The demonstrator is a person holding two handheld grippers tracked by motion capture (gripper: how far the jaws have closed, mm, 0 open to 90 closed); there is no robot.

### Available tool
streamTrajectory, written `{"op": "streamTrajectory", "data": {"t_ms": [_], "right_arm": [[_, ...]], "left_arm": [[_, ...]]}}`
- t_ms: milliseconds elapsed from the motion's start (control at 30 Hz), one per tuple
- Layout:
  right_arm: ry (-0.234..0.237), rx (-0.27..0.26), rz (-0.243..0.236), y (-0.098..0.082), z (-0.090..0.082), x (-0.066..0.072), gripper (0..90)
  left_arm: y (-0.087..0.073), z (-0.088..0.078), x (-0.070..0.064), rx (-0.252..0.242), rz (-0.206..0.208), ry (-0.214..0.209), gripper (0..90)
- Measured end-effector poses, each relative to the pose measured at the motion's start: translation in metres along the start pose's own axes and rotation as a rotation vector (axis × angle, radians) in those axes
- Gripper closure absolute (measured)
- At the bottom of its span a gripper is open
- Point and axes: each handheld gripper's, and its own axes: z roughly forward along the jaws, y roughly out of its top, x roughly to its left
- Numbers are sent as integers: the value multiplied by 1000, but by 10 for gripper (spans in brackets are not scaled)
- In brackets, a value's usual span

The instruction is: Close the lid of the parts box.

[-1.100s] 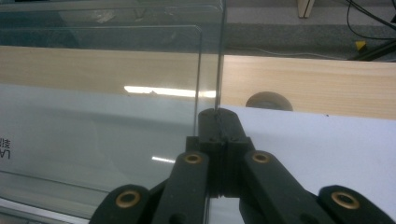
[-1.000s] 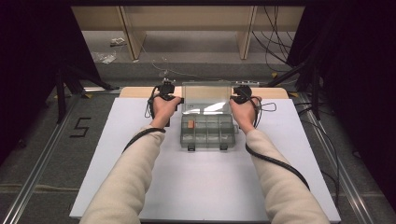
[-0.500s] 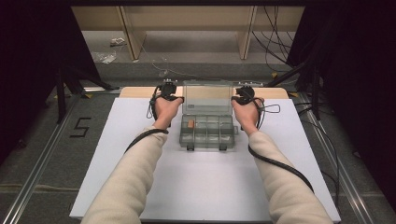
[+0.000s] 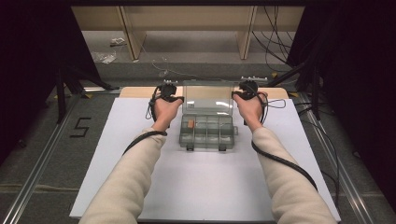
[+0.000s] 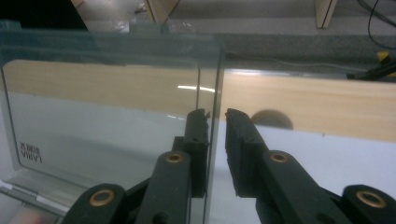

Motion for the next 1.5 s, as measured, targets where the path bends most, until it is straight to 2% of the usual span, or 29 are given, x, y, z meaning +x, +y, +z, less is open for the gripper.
{"op": "streamTrajectory", "data": {"t_ms": [200, 367, 667, 967, 1100, 1233, 1300, 1367, 1500], "right_arm": [[7, -30, -18, 15, -1, 0, 766], [-1, -34, -18, 20, 0, 0, 765], [-24, -41, -11, 20, 2, 2, 860], [-57, -57, 8, 19, 0, 8, 875], [-61, -64, 13, 18, -3, 11, 877], [-62, -69, 13, 17, -5, 12, 879], [-62, -73, 12, 17, -6, 13, 880], [-62, -75, 15, 16, -8, 13, 880], [-63, -82, 6, 15, -10, 14, 880]], "left_arm": [[-1, -2, 0, -8, 6, -7, 881], [-1, -3, -1, -11, 20, -9, 882], [-1, -4, -2, -15, 33, -11, 883], [-2, -4, 0, -18, 37, -19, 877], [-2, -5, 0, -16, 49, -21, 868], [0, -7, 1, -4, 81, -24, 848], [2, -9, 1, -15, 86, -20, 823], [5, -11, 2, -33, 78, -12, 758], [15, -17, 5, -95, 59, -22, 693]]}}
